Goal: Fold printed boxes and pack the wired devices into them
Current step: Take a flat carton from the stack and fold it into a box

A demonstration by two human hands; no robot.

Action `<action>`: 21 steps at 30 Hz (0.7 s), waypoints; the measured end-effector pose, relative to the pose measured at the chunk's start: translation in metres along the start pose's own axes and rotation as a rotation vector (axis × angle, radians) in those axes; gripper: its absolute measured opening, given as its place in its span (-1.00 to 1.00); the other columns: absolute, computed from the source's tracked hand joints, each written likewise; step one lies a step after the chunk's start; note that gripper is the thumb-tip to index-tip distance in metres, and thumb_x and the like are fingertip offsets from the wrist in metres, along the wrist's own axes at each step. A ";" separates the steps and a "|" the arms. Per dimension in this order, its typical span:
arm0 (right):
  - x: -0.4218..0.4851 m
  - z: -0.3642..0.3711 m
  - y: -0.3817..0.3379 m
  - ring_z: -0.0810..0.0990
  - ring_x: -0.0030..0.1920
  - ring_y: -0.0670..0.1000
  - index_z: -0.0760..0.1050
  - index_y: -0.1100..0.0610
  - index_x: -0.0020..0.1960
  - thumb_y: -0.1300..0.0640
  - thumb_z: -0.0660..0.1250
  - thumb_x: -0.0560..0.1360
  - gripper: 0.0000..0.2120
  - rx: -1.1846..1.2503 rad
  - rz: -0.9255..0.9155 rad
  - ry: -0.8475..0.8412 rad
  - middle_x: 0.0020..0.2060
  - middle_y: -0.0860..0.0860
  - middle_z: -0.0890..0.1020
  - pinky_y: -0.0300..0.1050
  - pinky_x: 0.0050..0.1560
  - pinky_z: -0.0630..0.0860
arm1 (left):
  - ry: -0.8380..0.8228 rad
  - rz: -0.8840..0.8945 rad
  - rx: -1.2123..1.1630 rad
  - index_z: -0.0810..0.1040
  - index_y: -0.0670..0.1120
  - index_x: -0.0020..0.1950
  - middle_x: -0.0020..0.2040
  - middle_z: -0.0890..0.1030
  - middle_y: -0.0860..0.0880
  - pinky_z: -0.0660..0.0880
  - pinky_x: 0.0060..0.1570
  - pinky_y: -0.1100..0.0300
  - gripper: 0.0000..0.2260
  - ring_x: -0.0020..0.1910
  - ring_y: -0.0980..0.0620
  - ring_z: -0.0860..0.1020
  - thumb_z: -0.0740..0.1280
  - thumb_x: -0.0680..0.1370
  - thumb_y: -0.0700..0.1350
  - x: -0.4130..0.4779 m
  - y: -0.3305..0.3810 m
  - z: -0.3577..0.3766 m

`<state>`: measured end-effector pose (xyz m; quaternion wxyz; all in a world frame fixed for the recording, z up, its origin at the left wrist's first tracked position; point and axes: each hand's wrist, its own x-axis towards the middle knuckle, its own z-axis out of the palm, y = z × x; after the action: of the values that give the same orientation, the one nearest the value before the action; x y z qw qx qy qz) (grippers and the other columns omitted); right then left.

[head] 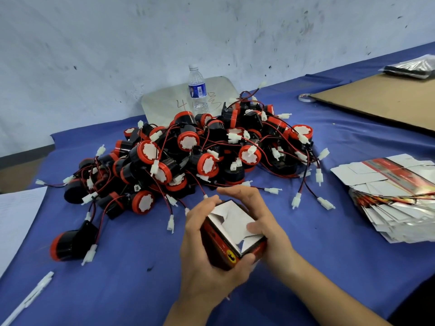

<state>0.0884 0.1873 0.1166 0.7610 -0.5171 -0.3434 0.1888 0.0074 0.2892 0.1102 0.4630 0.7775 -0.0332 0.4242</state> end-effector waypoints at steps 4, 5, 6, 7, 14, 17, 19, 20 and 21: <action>0.004 -0.002 -0.002 0.53 0.18 0.18 0.44 -0.02 0.29 0.19 0.17 0.28 -0.42 0.187 0.221 -0.052 0.24 0.09 0.55 0.18 0.21 0.44 | -0.014 0.059 0.080 0.31 -0.13 0.38 0.27 0.46 -0.11 0.52 0.10 0.18 -0.22 0.23 -0.11 0.52 0.53 0.25 0.05 0.001 -0.004 -0.004; 0.004 -0.002 -0.002 0.55 0.13 0.18 0.46 -0.04 0.28 0.19 0.15 0.29 -0.44 0.207 0.269 -0.056 0.22 0.11 0.56 0.16 0.14 0.47 | -0.016 0.065 0.111 0.33 -0.15 0.36 0.27 0.45 -0.07 0.53 0.07 0.19 -0.22 0.21 -0.10 0.52 0.53 0.24 0.07 0.002 -0.004 -0.006; 0.004 -0.003 -0.002 0.56 0.08 0.16 0.48 -0.03 0.27 0.19 0.16 0.30 -0.45 0.228 0.305 -0.061 0.19 0.13 0.57 0.12 0.08 0.49 | -0.016 0.074 0.148 0.35 -0.15 0.34 0.25 0.45 -0.04 0.54 0.06 0.21 -0.23 0.19 -0.09 0.52 0.52 0.23 0.10 0.003 -0.004 -0.008; 0.005 -0.003 -0.001 0.57 0.05 0.15 0.49 -0.01 0.27 0.20 0.16 0.30 -0.46 0.249 0.325 -0.071 0.16 0.14 0.58 0.09 0.03 0.50 | -0.015 0.089 0.181 0.36 -0.16 0.32 0.24 0.44 -0.03 0.55 0.05 0.20 -0.24 0.18 -0.08 0.52 0.51 0.23 0.11 0.003 -0.003 -0.010; 0.005 -0.006 -0.005 0.60 0.02 0.05 0.56 0.04 0.20 0.32 0.17 0.27 -0.45 0.213 0.297 -0.061 0.12 0.09 0.61 -0.04 -0.08 0.56 | -0.048 0.166 0.240 0.37 -0.14 0.29 0.24 0.40 0.03 0.50 0.11 0.29 -0.28 0.19 -0.03 0.50 0.50 0.23 0.12 0.005 0.000 -0.008; 0.005 -0.008 -0.006 0.60 0.03 0.06 0.55 0.07 0.20 0.31 0.18 0.28 -0.47 0.279 0.325 -0.049 0.11 0.09 0.61 -0.02 -0.05 0.55 | -0.056 0.185 0.246 0.38 -0.16 0.29 0.27 0.38 0.07 0.48 0.16 0.26 -0.28 0.22 -0.04 0.47 0.50 0.24 0.12 0.006 -0.003 -0.007; 0.006 -0.009 -0.009 0.61 0.00 0.09 0.54 0.09 0.24 0.25 0.22 0.32 -0.51 0.416 0.386 -0.059 0.08 0.12 0.62 -0.03 -0.06 0.56 | -0.020 0.129 0.189 0.35 -0.20 0.32 0.29 0.39 0.05 0.53 0.13 0.00 -0.24 0.22 -0.17 0.48 0.51 0.23 0.10 0.007 -0.007 -0.009; 0.007 -0.010 -0.011 0.62 -0.03 0.09 0.52 0.10 0.25 0.22 0.25 0.34 -0.53 0.488 0.406 -0.050 0.06 0.14 0.62 -0.07 -0.11 0.57 | -0.018 0.105 0.158 0.32 -0.20 0.35 0.31 0.39 0.03 0.52 0.15 -0.05 -0.21 0.24 -0.20 0.47 0.51 0.24 0.10 0.007 -0.009 -0.010; 0.008 -0.010 -0.013 0.62 -0.06 0.09 0.50 0.11 0.27 0.19 0.29 0.37 -0.54 0.543 0.414 -0.027 0.06 0.15 0.60 -0.10 -0.15 0.58 | -0.026 0.092 0.148 0.28 -0.18 0.39 0.32 0.37 0.02 0.49 0.19 -0.02 -0.19 0.28 -0.18 0.44 0.50 0.27 0.10 0.007 -0.010 -0.010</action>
<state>0.1004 0.1810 0.1290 0.8118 -0.3519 -0.1783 0.4306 0.0098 0.3050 0.1101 0.3838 0.8127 -0.0434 0.4363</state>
